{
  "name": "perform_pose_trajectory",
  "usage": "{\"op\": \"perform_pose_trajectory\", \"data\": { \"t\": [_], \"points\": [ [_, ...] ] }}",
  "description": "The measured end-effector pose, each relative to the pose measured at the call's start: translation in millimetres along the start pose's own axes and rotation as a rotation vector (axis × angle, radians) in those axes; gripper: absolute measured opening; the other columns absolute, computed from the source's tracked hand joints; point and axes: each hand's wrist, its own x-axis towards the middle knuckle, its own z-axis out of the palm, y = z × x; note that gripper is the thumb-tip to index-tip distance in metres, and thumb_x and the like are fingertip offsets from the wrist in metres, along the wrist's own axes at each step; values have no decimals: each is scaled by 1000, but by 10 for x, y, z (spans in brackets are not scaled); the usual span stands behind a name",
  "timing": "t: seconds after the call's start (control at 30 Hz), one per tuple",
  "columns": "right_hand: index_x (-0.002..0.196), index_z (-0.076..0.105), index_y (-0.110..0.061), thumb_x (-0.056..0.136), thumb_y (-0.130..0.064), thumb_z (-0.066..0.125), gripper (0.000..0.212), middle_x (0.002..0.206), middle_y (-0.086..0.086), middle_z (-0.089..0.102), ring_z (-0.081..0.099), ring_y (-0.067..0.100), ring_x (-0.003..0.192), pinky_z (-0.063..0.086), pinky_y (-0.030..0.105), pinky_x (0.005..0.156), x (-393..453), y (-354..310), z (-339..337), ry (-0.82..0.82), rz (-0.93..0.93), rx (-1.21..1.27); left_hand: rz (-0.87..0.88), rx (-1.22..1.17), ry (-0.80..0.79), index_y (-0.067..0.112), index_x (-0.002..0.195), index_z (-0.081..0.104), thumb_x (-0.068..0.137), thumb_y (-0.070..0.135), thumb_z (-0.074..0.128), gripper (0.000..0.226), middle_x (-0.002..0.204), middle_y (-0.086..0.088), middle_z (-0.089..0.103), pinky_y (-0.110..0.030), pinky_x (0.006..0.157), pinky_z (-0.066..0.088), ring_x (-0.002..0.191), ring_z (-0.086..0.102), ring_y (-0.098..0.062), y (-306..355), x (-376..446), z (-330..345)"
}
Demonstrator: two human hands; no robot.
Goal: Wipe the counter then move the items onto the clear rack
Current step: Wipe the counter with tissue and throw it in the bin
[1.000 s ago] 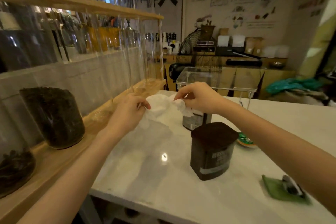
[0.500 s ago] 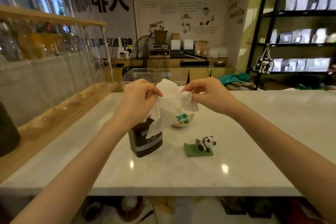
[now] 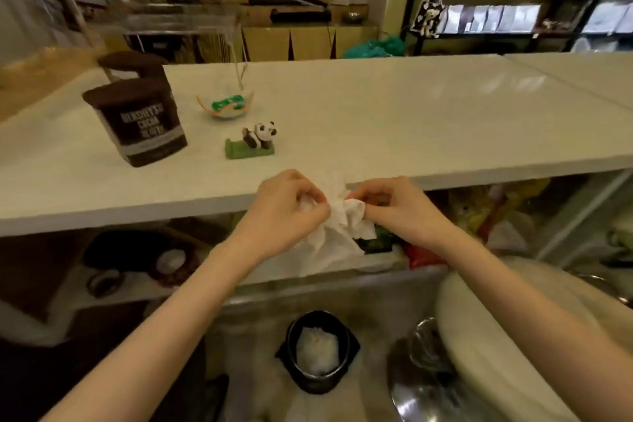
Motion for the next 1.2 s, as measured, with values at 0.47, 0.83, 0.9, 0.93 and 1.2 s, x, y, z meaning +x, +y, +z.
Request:
{"op": "perform_pose_trajectory", "data": {
  "t": [0.47, 0.83, 0.9, 0.93, 1.2],
  "points": [
    [96, 70, -7, 80, -2, 62, 19, 96, 7, 69, 61, 13, 83, 48, 16, 72, -738, 2480, 1606, 64, 509, 223, -372, 50, -268, 11, 99, 66, 78, 6, 60, 22, 115, -14, 58, -10, 74, 29, 99, 56, -24, -1680, -593, 2315],
    [97, 67, -1, 82, 7, 51, 24, 110, 18, 65, 59, 31, 103, 48, 36, 91, -716, 4432, 3378, -22, 762, 270, -495, 119, -330, -2, 102, 63, 82, -6, 47, 25, 120, -22, 54, -28, 91, 37, 108, 54, -34, -3437, -899, 4198],
    [98, 67, -1, 83, 6, 50, 24, 111, 19, 64, 57, 31, 105, 46, 30, 92, -667, 4741, 3659, -41, 787, 268, -469, 119, -357, -2, 104, 61, 83, -6, 46, 26, 119, -24, 56, -32, 91, 39, 106, 54, -35, -3743, -928, 4502],
    [97, 67, 0, 83, 7, 49, 24, 112, 21, 64, 57, 33, 107, 44, 31, 95, -647, 4876, 3788, -36, 799, 272, -464, 128, -367, -3, 105, 60, 83, -6, 46, 26, 119, -24, 56, -33, 89, 40, 105, 55, -36, -3881, -946, 4635],
    [110, 61, -1, 85, 7, 43, 32, 123, 18, 59, 53, 30, 115, 36, 17, 90, -491, 5720, 4574, -71, 834, 271, -484, 167, -395, -1, 107, 59, 84, -5, 44, 27, 109, -28, 58, -43, 78, 46, 91, 58, -42, -4646, -918, 5504]
  ]
}}
